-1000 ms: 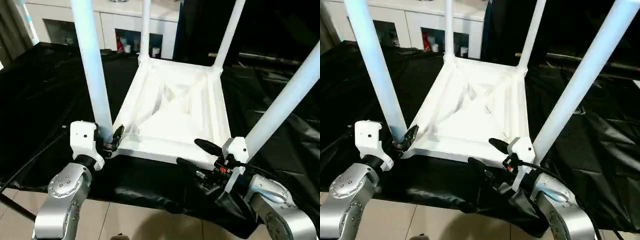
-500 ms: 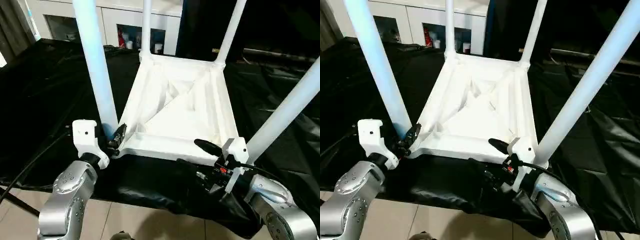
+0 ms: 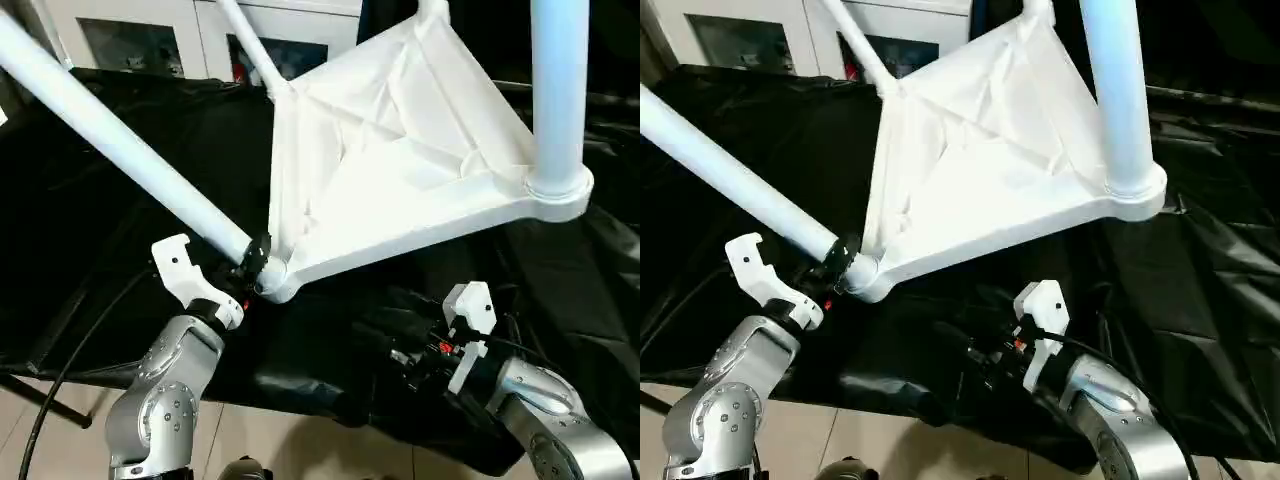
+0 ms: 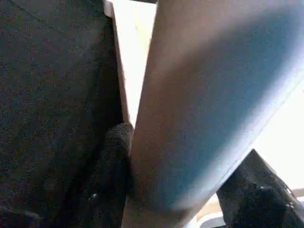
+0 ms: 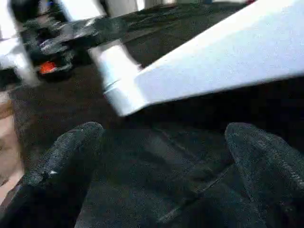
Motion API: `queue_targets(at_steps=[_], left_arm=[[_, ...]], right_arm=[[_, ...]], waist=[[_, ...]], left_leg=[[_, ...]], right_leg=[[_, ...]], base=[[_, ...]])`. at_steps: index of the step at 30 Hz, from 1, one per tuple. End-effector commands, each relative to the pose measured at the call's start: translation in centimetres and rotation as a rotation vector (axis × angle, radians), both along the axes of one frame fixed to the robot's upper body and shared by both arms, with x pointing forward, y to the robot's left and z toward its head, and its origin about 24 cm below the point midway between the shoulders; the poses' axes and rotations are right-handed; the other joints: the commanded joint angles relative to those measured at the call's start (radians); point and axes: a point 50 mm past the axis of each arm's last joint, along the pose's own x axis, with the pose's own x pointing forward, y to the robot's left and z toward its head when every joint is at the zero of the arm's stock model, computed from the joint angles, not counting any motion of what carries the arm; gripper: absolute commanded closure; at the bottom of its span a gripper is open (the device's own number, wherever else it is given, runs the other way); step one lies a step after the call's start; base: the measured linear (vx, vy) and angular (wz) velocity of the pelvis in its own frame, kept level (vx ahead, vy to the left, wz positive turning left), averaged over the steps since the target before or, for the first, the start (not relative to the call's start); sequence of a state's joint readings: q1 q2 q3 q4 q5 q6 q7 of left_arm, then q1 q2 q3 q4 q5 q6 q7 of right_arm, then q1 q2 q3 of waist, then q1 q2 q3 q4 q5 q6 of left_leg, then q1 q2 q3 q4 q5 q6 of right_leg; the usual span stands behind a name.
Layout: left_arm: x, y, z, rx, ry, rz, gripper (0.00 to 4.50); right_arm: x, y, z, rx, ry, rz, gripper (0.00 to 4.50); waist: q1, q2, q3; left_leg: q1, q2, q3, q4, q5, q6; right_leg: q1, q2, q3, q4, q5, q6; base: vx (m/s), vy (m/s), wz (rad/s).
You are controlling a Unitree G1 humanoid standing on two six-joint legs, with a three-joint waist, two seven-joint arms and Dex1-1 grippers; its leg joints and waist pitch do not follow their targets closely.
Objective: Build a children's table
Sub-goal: Flip table
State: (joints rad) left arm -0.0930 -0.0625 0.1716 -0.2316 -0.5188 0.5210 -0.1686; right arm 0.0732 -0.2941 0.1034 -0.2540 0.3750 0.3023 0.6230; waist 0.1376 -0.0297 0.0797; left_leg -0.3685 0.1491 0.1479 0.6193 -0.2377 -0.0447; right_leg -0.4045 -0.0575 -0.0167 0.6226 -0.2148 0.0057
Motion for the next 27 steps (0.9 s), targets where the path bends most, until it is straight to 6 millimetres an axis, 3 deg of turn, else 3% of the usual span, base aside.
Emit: queue_targets(at_steps=[1, 5, 11, 21, 27], left_arm=[[0.2, -2.1, 1.3, -0.133, -0.054, -0.050, 2.29], [0.4, -2.2, 1.5, -0.176, -0.051, -0.045, 2.29], [0.5, -2.2, 1.6, -0.185, -0.054, -0.034, 2.29], [0.4, -2.7, 1.7, -0.199, -0.053, -0.051, 2.29], [0.4, -2.8, 1.7, -0.200, -0.050, -0.056, 2.29]], right_arm=[[0.6, -0.8, -0.1, -0.016, -0.007, -0.082, 0.00], [2.0, -0.6, 0.4, 0.211, 0.046, -0.232, 0.00], [2.6, -0.4, 0.4, 0.330, 0.100, -0.291, 0.00], [4.4, -0.5, 1.3, 0.497, 0.116, -0.343, 0.00], [5.2, -0.5, 1.6, 0.553, 0.125, -0.388, 0.00]], waist=[[-0.006, -0.007, -0.052], [-0.009, -0.007, -0.050], [-0.009, -0.010, -0.057], [-0.014, -0.003, -0.062], [-0.019, -0.004, -0.065]], left_leg=[[0.001, 0.069, -0.020, -0.073, 0.019, 0.123], [0.003, 0.070, -0.019, -0.080, -0.038, 0.096], [0.003, 0.066, -0.016, -0.075, 0.022, 0.092], [0.003, 0.064, -0.016, -0.074, 0.028, 0.071], [0.003, 0.063, -0.014, -0.072, 0.044, 0.072]], right_leg=[[0.051, -0.076, 0.041, -0.060, 0.036, -0.233], [0.048, -0.080, 0.043, -0.065, -0.051, -0.231], [0.052, -0.075, 0.041, -0.055, 0.037, -0.220], [0.054, -0.075, 0.040, -0.051, 0.053, -0.216], [0.056, -0.074, 0.038, -0.048, 0.072, -0.224]], base=[[0.000, 0.000, 0.00], [0.000, 0.000, 0.00], [0.000, 0.000, 0.00], [0.000, 0.000, 0.00], [0.000, 0.000, 0.00]])
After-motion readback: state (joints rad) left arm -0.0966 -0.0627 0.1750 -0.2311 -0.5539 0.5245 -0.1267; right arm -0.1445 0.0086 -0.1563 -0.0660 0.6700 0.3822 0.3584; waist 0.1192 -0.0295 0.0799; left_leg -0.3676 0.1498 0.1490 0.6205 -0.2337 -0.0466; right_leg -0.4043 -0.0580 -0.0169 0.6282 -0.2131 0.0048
